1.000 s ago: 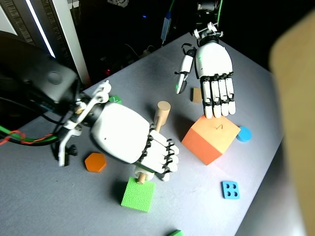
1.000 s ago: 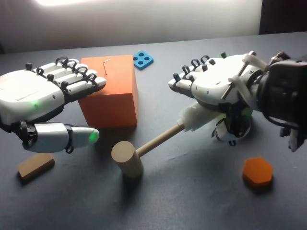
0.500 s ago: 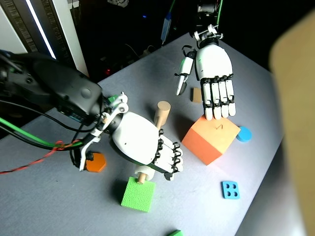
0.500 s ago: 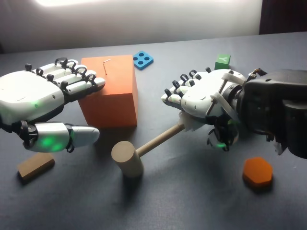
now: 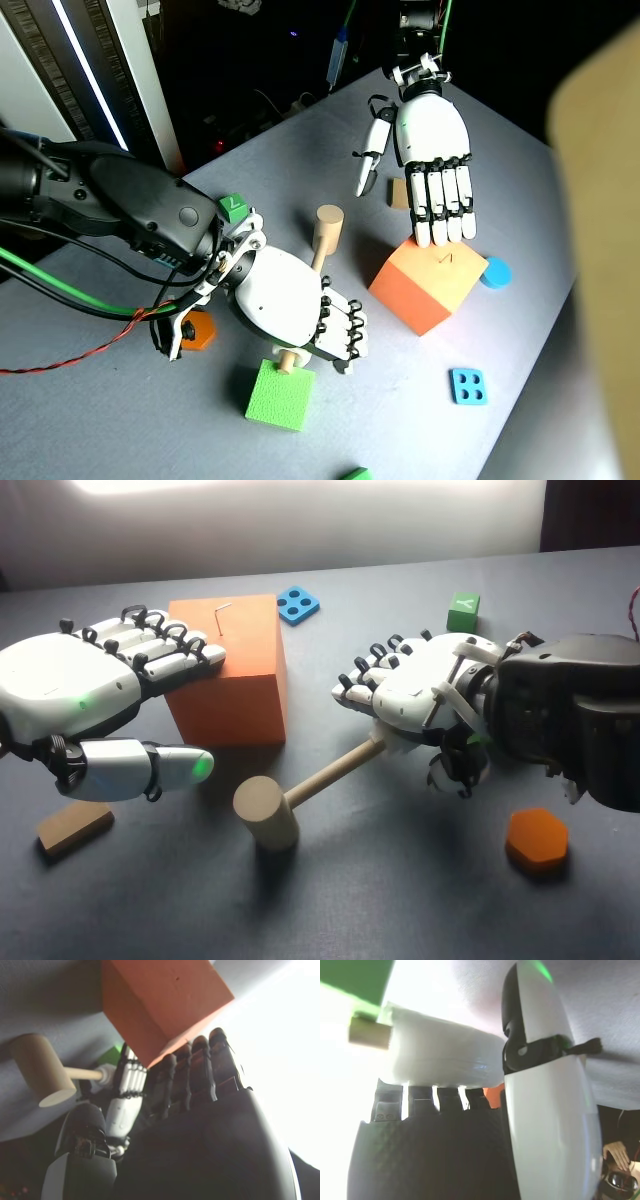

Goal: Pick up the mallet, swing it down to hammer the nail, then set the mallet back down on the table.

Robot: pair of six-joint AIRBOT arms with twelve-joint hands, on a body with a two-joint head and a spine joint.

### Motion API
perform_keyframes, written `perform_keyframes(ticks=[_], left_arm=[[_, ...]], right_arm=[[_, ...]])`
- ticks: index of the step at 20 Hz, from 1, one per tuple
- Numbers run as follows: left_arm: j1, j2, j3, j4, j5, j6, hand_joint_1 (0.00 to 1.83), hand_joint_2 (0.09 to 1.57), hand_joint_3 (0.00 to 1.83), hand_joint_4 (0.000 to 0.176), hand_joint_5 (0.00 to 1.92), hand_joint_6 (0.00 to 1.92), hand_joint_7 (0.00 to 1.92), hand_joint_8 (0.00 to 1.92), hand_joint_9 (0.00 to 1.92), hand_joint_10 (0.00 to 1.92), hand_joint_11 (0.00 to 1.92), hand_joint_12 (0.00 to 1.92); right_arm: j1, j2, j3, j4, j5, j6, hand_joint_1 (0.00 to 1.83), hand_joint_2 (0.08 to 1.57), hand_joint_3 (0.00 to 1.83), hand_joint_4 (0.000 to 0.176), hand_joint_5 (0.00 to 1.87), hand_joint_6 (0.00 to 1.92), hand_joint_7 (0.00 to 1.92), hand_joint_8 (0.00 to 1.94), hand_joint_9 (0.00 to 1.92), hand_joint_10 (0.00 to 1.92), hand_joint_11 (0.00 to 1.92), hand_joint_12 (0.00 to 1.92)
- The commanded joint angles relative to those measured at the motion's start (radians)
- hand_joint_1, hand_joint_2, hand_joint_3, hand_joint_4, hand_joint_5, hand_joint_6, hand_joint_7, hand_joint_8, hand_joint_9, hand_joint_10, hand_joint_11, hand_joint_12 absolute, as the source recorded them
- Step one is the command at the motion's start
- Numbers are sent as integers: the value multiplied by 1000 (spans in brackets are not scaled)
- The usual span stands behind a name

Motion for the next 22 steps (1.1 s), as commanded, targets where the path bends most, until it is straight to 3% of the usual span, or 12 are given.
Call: perform_keyframes(ticks=[1,7,11,13,15,17,18,20,22], left_arm=[[-4,-1,6,-16,-114,-4,0,1280,2,0,81,12,64,13,13,5,0,0],[18,-3,6,-42,-124,-12,0,1274,0,0,73,4,58,5,7,1,0,0],[43,-4,1,-77,-141,-18,0,1275,0,0,69,3,56,3,1,0,0,0],[45,-4,1,-83,-142,-18,0,1274,0,0,53,0,38,0,0,0,0,0],[44,-4,2,-83,-142,-18,0,1271,0,0,60,4,43,3,0,0,0,0],[41,-4,0,-76,-142,-16,0,1273,0,0,58,3,34,0,0,0,0,0],[38,-4,-1,-72,-142,-13,0,1274,0,0,62,4,37,1,0,0,0,0],[36,-4,-2,-72,-140,-10,0,1264,0,0,79,10,54,8,8,3,0,0],[34,-4,-2,-72,-138,-4,0,1267,0,0,77,8,54,7,9,3,0,0]], right_arm=[[4,2,7,-37,-9,-3,1215,973,0,0,19,2,5,1,14,5,0,665],[-2,-8,30,-37,-12,-3,1260,944,0,0,18,1,4,0,0,0,0,638],[-3,-9,30,-37,-16,-3,1234,965,2,0,2,5,0,0,0,0,0,514],[-3,-9,29,-37,-16,-3,1206,973,4,0,48,15,40,9,34,12,0,660],[-2,-9,29,-37,-16,-2,1195,985,9,0,72,22,67,17,54,19,0,685],[-1,-9,29,-37,-19,-2,1158,983,3,0,317,86,372,83,333,124,0,1108],[-1,-9,29,-37,-19,-2,1168,986,2,0,412,97,475,75,395,174,0,1224],[-1,-8,29,-37,-19,-3,1209,975,1,0,584,171,664,145,443,560,0,1436],[0,-8,30,-37,-22,-3,1239,949,0,0,635,523,645,707,477,1022,84,1525]])
